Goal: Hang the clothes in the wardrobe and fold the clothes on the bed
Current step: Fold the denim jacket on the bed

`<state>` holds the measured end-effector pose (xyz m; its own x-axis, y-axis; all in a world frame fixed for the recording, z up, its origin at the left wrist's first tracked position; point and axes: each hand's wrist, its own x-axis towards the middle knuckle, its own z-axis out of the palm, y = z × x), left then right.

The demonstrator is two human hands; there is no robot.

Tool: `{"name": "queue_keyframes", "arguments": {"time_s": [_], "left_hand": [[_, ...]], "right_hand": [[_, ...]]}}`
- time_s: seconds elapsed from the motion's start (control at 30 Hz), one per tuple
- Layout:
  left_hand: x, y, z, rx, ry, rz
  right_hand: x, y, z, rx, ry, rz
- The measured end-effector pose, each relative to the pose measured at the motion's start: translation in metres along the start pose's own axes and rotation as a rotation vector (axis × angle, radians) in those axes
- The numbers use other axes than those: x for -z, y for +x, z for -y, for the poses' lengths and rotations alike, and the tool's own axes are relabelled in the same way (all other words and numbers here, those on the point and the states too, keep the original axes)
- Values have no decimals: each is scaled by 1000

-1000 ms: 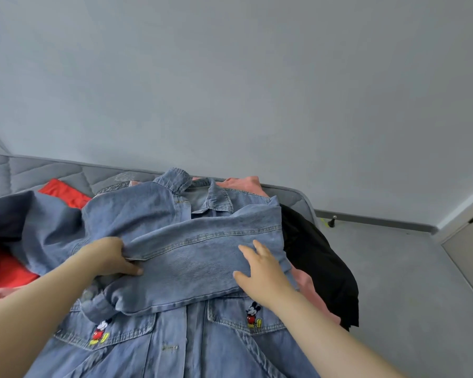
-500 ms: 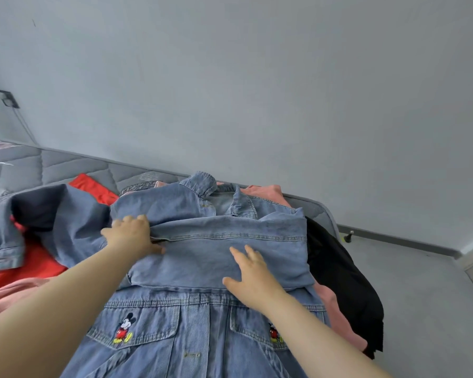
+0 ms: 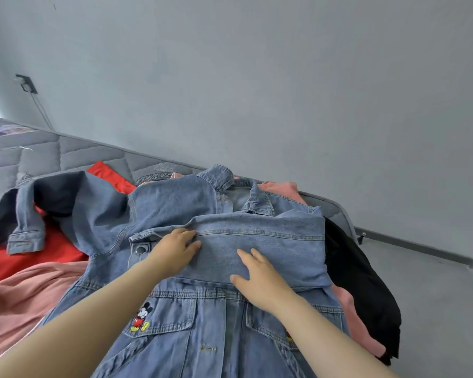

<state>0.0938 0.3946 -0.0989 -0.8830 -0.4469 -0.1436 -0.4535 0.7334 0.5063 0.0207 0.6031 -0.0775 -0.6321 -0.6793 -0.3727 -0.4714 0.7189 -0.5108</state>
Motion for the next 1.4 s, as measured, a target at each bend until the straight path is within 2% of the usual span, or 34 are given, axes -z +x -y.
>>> {"name": "queue_keyframes", "arguments": {"time_s": [0.17, 0.37, 0.47, 0.57, 0.73, 0.83, 0.93, 1.03, 1.13, 1.2, 1.23, 1.27, 1.33, 1.4], "left_hand": [[21, -44, 29, 75, -240, -296], [31, -97, 77, 138, -261, -354], [41, -105, 106, 274, -315, -487], [44, -104, 136, 437, -411, -501], [37, -91, 170, 568, -829, -428], [36, -82, 171, 522, -875, -386], [40, -67, 164, 519, -1134, -341], [44, -48, 165, 621, -1567, -379], [57, -34, 162, 701, -1755, -456], [65, -27, 153, 645, -1822, -538], [66, -24, 147, 572, -1803, -605], [67, -25, 138, 501, -1654, -695], [63, -30, 122, 313, -1009, -822], [55, -40, 112, 44, -370, -836]], "right_hand": [[-11, 2, 29, 90, 16, -15], [-39, 15, 77, 178, -93, 25], [-58, 25, 103, 219, -126, 49], [-77, 38, 125, 204, -140, 88], [-98, 60, 124, 56, -96, 98], [-101, 70, 116, 21, -67, 136], [-98, 79, 111, 9, -31, 175], [-97, 83, 107, 13, 12, 193], [-98, 84, 103, 17, 81, 200], [-96, 86, 99, 22, 129, 201], [-94, 86, 97, 28, 155, 202], [-92, 86, 96, 39, 185, 200], [-87, 83, 93, 58, 255, 185], [-82, 79, 90, 50, 345, 171]]}}
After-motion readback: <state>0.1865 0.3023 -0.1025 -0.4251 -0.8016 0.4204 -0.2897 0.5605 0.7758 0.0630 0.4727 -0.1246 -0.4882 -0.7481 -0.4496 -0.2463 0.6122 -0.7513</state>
